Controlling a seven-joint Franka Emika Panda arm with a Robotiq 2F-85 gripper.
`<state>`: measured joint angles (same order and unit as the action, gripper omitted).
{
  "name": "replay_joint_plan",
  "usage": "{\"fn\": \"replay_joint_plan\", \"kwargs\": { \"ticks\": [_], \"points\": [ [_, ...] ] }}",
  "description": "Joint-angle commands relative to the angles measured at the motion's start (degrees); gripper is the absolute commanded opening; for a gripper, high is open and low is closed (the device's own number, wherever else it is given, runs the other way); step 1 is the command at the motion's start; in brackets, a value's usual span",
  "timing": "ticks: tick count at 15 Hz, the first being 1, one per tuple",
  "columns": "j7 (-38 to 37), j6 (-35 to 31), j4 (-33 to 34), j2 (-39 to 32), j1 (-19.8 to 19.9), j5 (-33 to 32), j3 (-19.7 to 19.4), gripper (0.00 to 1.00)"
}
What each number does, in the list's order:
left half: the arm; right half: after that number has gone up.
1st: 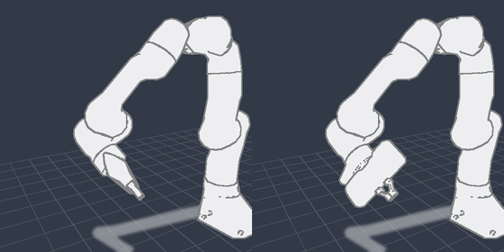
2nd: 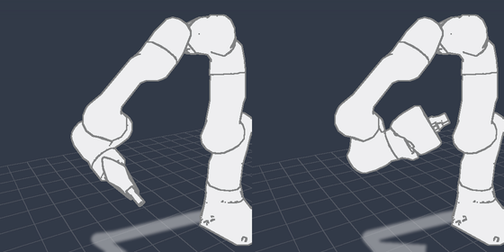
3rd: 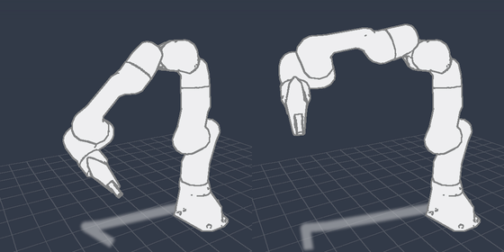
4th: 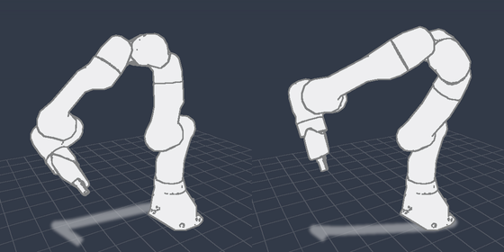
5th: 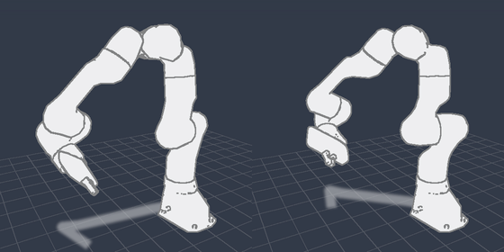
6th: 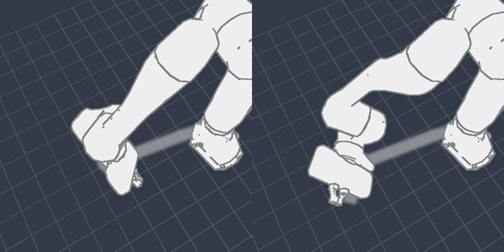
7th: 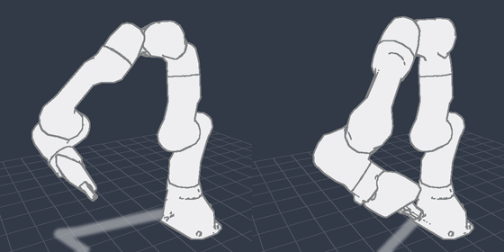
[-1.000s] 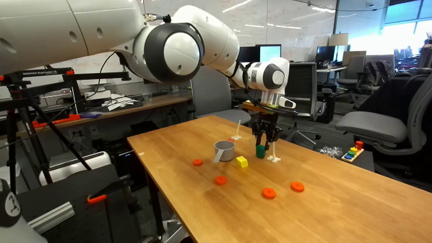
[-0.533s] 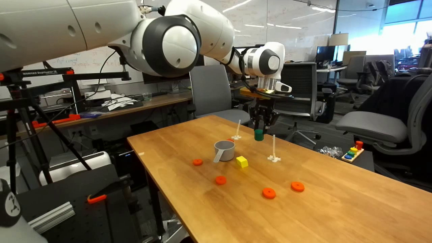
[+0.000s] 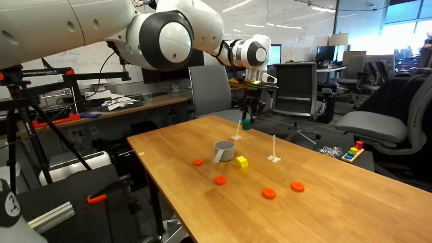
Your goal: Put the blocks in the cup
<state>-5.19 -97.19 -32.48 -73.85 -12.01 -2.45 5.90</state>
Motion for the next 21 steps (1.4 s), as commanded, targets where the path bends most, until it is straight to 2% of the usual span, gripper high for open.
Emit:
{"fn": "replay_joint_plan", "kwargs": {
  "ticks": [1,6,12,18,21],
  "points": [
    [-2.6,2.2,-0.7,0.9,-0.6,1.2,0.9,0.19],
    [-5.1,3.1,-2.9,1.3,-2.1,1.7,1.2,0.19],
    [-6.8,2.4,-10.4,3.4,-4.4,1.3,1.2,0.19],
    [-7.7,2.1,-16.1,9.0,-7.3,-1.9,-0.6,0.19],
    [-7.8,1.7,-20.5,13.7,-7.7,-2.6,-0.2,0.19]
  ]
}}
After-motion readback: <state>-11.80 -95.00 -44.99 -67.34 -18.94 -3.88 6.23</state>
